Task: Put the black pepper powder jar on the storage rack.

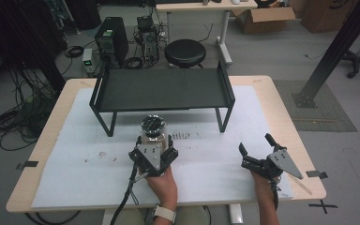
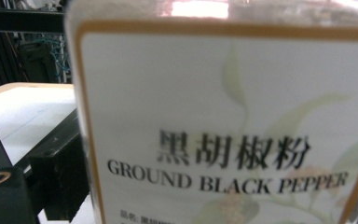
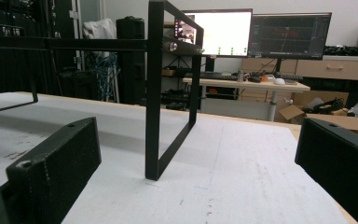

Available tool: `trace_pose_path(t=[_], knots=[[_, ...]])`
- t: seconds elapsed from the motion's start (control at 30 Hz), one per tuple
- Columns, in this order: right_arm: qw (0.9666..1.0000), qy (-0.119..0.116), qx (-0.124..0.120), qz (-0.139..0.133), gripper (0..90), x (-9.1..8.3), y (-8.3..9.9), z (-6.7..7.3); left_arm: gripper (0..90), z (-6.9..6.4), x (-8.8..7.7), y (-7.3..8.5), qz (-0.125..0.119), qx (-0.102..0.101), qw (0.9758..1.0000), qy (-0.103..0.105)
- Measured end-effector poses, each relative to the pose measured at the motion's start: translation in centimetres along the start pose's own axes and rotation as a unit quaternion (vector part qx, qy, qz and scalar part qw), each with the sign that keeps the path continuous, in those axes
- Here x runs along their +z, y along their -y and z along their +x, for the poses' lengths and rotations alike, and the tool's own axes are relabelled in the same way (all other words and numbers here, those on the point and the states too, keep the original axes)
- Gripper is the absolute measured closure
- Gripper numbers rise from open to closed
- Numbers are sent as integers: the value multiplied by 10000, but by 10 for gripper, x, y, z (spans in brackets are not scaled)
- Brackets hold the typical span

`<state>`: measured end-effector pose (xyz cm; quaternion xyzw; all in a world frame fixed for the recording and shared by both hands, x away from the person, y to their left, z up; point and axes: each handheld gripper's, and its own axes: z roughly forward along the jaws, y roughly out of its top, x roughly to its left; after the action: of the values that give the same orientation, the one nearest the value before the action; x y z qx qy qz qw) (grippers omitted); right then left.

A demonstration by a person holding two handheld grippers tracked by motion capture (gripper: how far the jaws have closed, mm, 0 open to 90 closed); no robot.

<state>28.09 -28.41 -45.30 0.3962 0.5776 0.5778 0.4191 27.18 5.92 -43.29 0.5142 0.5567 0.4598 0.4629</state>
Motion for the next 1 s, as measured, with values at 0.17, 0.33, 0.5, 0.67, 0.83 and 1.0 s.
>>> trace_pose_path(t=[0.17, 0.33, 0.5, 0.67, 0.83, 1.0], knots=[[10000, -8, -3, 1, 0, 0, 0, 0, 151, 1, -1, -3, -35, -47, 9999, 149], [10000, -9, -5, 1, 0, 0, 0, 0, 208, 1, 0, -2, 49, -10, 9998, 182], [10000, -9, -6, 2, 0, 0, 0, 0, 226, 1, 0, -3, 66, 16, 9998, 174], [10000, -5, -10, 3, 0, 0, 0, 0, 236, 1, 0, -4, 107, 124, 9997, 172], [10000, -7, -10, 3, 0, 0, 0, 0, 248, 4, 0, -5, 139, 193, 9992, 309], [10000, -7, -11, 8, 0, 0, 0, 0, 251, 6, -1, -6, 156, 208, 9988, 416]])
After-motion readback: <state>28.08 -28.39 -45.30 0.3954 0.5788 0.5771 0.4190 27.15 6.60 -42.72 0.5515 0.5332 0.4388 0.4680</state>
